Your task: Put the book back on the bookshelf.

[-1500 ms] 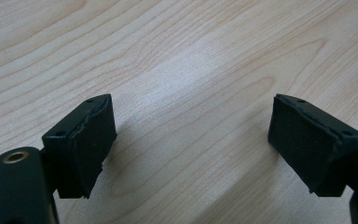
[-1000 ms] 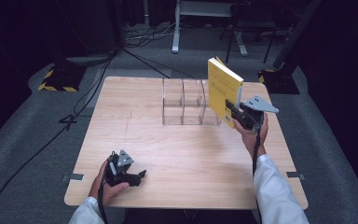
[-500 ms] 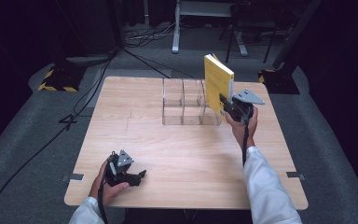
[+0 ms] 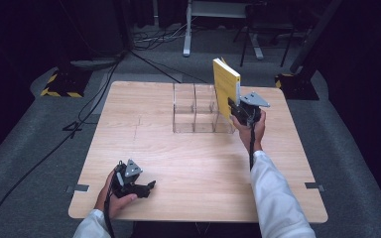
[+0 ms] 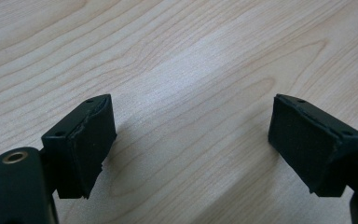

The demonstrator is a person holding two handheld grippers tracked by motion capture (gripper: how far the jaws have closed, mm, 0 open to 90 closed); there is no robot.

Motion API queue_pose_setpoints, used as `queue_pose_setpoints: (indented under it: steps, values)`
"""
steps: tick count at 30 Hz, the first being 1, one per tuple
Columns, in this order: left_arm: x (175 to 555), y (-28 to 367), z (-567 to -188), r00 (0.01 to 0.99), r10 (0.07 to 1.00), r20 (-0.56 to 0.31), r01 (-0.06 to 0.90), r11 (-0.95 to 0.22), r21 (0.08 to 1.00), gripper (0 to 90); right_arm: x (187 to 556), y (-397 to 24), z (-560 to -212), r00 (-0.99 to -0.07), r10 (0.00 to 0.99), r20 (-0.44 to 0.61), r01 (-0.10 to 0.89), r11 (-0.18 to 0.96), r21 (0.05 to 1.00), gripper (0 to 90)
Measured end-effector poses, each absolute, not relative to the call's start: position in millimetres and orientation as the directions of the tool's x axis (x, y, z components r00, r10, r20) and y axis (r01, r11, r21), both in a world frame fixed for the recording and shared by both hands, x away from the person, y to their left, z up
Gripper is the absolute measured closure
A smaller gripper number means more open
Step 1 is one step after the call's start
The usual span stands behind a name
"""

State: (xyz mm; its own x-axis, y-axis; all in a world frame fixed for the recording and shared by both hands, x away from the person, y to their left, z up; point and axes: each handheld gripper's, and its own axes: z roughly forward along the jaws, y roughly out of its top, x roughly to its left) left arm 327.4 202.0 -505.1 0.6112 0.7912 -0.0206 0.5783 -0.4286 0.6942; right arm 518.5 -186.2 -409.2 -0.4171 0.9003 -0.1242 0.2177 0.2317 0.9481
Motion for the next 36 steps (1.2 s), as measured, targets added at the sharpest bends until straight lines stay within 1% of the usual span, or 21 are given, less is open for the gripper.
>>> queue_pose_setpoints:
  steps: [15,18,24,28,36]
  values:
    - [327.5,202.0,-505.1,0.612,0.791,-0.020,0.578,-0.429,0.694,15.5,531.8,-181.7,-423.1,-0.402,0.910,-0.101,0.234,0.209,0.949,76.3]
    - [327.4,202.0,-505.1,0.612,0.791,-0.021,0.578,-0.429,0.694,15.5,531.0,-180.9,-427.3,-0.402,0.908,-0.115,0.230,0.221,0.948,76.2]
    - [327.4,202.0,-505.1,0.612,0.791,-0.020,0.578,-0.429,0.694,15.5,528.5,-183.3,-431.1,-0.398,0.912,-0.097,0.230,0.201,0.952,75.9]
    - [327.5,202.0,-505.1,0.612,0.791,-0.020,0.578,-0.430,0.694,15.5,525.4,-184.0,-432.4,-0.410,0.905,-0.115,0.245,0.231,0.942,75.3]
    - [327.4,201.9,-505.1,0.612,0.791,-0.020,0.578,-0.429,0.694,15.5,522.5,-190.3,-435.0,-0.415,0.904,-0.105,0.264,0.230,0.937,75.0]
